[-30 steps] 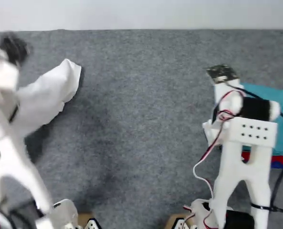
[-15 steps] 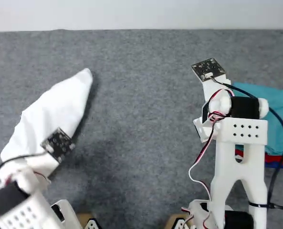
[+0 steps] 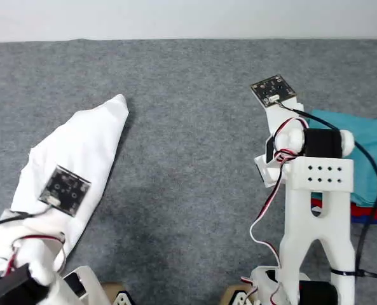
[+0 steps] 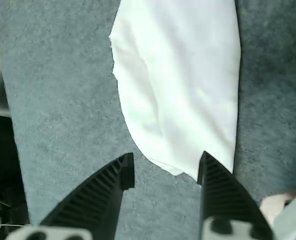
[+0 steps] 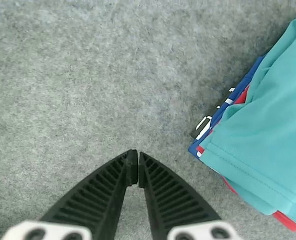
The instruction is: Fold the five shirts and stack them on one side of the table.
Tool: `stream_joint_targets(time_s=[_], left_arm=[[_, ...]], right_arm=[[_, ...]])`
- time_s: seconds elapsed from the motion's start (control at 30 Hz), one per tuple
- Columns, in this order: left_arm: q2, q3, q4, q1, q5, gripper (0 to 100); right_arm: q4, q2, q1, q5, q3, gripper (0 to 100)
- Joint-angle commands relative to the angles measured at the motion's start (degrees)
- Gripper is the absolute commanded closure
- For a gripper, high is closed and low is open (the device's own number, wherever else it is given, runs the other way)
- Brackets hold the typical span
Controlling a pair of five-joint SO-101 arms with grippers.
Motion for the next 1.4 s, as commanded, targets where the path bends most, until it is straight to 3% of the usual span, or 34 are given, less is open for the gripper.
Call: stream_joint_targets(time_s=[0.0, 0.37, 0.9, 1.0, 1.17, 1.37], left_arm=[[8.88, -2.86, 1.14, -2.29, 1.32, 79], [34.37, -2.95, 0.7, -12.48, -0.79, 78], [59.6, -2.95, -18.55, -16.62, -0.53, 79], [63.47, -3.3, -18.29, -16.35, -0.62, 83], [63.56, -6.37, -13.36, -12.75, -0.7, 99], [62.86, -13.85, -4.75, -8.26, -0.44, 100]], right_arm=[[-0.31, -1.36, -0.4, -0.44, -0.35, 99.0], [0.04, -1.36, -0.22, -0.44, -0.35, 99.0], [2.86, -1.45, -0.13, -0.44, -0.26, 99.0], [2.86, -1.45, -0.13, -0.44, -0.26, 99.0], [2.86, -1.45, -0.13, -0.44, -0.26, 99.0], [2.86, -1.45, -0.13, -0.44, -0.26, 99.0]])
